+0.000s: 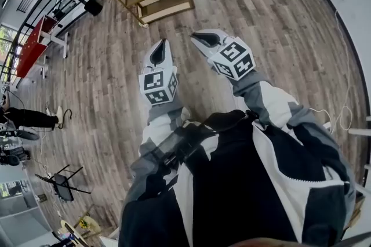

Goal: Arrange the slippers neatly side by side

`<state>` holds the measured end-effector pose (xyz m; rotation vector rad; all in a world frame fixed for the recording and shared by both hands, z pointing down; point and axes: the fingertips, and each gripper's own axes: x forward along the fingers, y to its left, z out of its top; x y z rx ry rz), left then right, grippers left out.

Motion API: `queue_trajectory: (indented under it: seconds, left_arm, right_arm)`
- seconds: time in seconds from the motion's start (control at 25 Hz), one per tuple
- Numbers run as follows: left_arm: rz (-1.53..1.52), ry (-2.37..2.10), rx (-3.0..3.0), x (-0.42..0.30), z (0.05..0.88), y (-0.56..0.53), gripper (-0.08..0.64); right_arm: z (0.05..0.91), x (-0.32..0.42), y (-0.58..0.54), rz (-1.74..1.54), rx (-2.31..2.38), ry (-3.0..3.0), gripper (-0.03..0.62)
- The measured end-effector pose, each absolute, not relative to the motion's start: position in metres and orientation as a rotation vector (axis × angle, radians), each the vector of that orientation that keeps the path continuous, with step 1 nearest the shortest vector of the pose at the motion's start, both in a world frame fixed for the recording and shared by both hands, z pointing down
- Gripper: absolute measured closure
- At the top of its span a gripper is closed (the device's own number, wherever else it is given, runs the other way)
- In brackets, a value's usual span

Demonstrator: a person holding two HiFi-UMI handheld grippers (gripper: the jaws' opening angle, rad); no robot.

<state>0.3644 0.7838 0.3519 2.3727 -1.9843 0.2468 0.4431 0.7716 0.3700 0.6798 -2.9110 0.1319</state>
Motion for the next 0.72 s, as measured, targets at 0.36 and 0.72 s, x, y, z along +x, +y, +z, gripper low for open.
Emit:
queue_trajectory:
  seconds: [0.36,0.72]
  left_arm:
    - [0.244,-1.913,2.367,0.337,0.371,0.754,0.549]
    - [0.172,-1.873,2.408,0.277,0.365,0.699,0.549]
  right_arm:
    - [0.388,0.412,0.75,0.173,0.683,-2.874,0.557]
    - [0.378,0.36,0.694,0.148,0.761,-2.841,0.546]
